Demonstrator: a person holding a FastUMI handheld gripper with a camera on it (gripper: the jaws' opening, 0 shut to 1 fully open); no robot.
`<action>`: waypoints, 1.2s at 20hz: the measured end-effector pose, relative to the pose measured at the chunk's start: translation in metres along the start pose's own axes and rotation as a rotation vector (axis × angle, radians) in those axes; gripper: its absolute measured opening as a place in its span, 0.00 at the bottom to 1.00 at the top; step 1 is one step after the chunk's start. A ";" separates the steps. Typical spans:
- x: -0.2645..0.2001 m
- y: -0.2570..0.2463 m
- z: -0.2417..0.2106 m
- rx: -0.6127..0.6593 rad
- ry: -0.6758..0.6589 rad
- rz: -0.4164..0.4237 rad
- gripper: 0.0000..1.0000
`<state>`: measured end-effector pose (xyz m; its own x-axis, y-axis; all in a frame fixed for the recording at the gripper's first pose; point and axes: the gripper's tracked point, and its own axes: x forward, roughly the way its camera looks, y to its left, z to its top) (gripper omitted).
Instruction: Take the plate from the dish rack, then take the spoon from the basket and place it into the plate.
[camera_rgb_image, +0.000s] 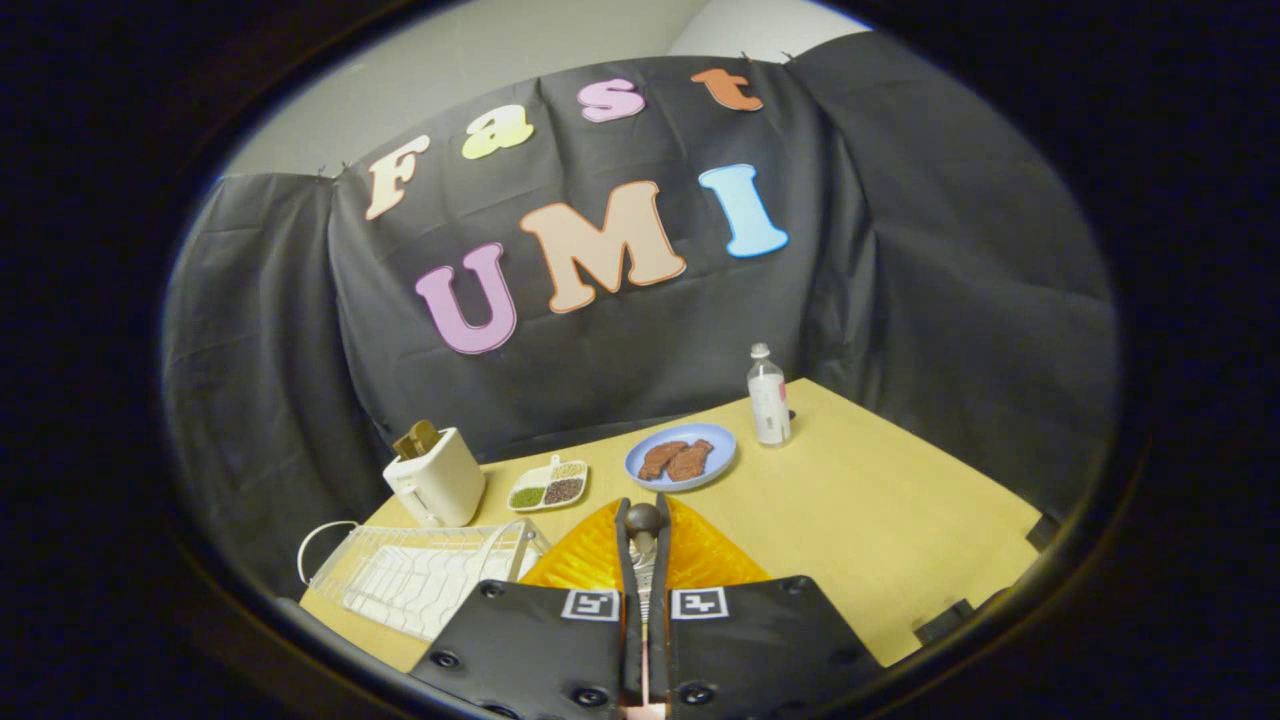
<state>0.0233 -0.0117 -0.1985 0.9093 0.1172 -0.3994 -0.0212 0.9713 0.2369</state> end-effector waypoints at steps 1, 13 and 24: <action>-0.007 0.001 0.005 -0.016 0.000 0.008 0.05; -0.055 -0.025 -0.013 -0.040 0.073 0.040 0.05; -0.060 -0.052 -0.064 -0.006 0.170 0.046 0.05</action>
<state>-0.0572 -0.0562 -0.2438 0.8240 0.1943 -0.5322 -0.0640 0.9653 0.2532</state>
